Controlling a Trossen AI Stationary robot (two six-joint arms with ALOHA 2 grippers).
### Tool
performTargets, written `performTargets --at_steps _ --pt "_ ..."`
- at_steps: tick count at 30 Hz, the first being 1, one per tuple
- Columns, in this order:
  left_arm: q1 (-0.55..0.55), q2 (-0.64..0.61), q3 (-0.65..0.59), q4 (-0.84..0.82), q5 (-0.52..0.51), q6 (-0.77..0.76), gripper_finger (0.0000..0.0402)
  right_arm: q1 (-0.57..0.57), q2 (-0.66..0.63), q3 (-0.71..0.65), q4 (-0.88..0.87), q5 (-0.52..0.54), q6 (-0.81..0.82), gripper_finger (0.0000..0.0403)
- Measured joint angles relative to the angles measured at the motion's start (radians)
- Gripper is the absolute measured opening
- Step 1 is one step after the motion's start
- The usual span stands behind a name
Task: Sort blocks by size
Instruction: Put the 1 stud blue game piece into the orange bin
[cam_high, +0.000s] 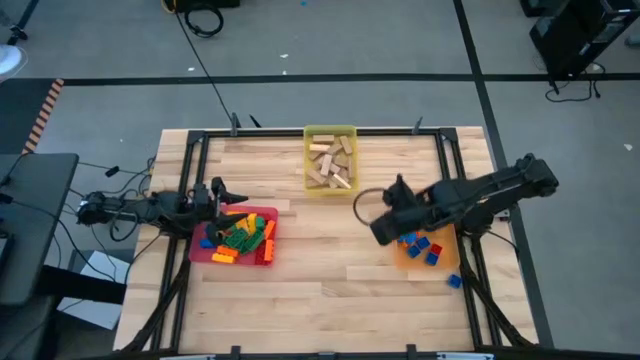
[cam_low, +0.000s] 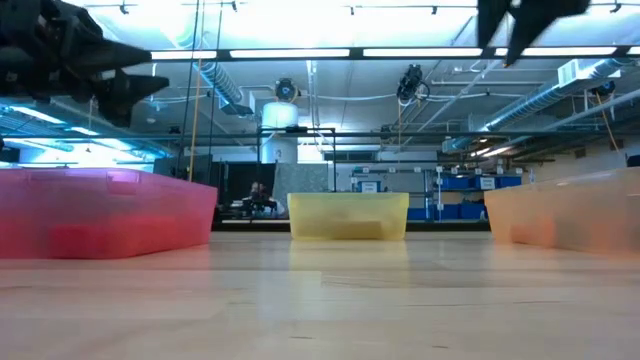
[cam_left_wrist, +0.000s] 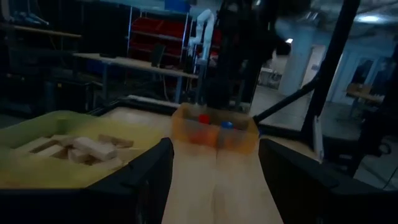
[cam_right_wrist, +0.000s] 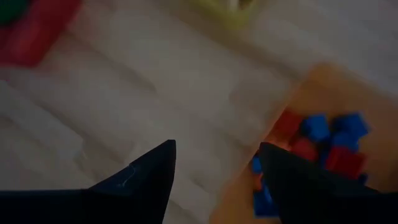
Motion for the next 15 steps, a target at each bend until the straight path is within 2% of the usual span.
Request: performTargets --at_steps 6,11,15 --pt "0.0 0.0 0.001 0.065 0.009 0.001 0.0245 0.095 0.0 -0.121 0.082 -0.102 0.182 0.0243" --pt "0.0 0.0 0.001 0.065 0.009 0.001 0.0245 0.201 0.001 -0.137 0.085 -0.233 0.352 0.0243" --pt "0.0 0.0 0.001 0.065 0.009 0.001 0.0245 0.283 0.005 -0.138 0.081 -0.256 0.384 0.0242"
